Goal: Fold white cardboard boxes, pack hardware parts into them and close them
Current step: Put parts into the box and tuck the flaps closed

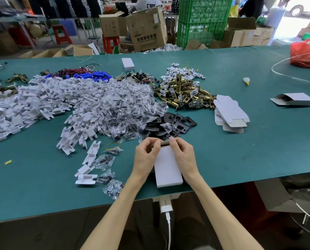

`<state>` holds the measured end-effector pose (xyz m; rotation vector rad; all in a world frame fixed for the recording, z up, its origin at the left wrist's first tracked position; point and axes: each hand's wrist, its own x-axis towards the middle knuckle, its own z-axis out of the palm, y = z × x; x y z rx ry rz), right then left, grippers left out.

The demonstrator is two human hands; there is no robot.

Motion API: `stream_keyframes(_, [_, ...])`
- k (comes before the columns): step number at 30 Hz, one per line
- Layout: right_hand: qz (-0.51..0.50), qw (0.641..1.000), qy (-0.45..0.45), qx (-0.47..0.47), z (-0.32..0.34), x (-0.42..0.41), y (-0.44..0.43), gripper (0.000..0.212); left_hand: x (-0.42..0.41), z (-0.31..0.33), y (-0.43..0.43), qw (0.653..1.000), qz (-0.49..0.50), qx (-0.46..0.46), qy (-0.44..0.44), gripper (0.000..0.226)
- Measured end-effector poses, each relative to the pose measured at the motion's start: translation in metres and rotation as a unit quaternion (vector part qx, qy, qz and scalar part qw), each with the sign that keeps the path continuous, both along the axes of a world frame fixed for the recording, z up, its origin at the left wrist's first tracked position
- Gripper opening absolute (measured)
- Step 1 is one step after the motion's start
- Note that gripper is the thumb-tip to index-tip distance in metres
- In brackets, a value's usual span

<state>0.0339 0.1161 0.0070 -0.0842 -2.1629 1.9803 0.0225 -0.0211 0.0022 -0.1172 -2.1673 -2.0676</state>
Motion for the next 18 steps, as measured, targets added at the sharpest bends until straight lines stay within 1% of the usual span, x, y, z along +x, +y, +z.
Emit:
stream_keyframes(11, [-0.005, 1.000, -0.001, 0.008, 0.0018, 0.0001, -0.0002, 0.024, -0.0010, 0.0002, 0.0007, 1.000, -0.002, -0.022, 0.009, 0.010])
stream_keyframes(15, [-0.006, 1.000, -0.005, 0.011, 0.0017, 0.0004, 0.0000, 0.022, -0.0013, -0.0001, -0.0001, 1.000, 0.003, -0.009, -0.001, 0.007])
stream_keyframes(18, [-0.005, 1.000, -0.022, 0.003, 0.0005, 0.0004, 0.0011, 0.014, -0.0011, -0.0014, -0.0012, 1.000, -0.006, -0.022, -0.005, 0.007])
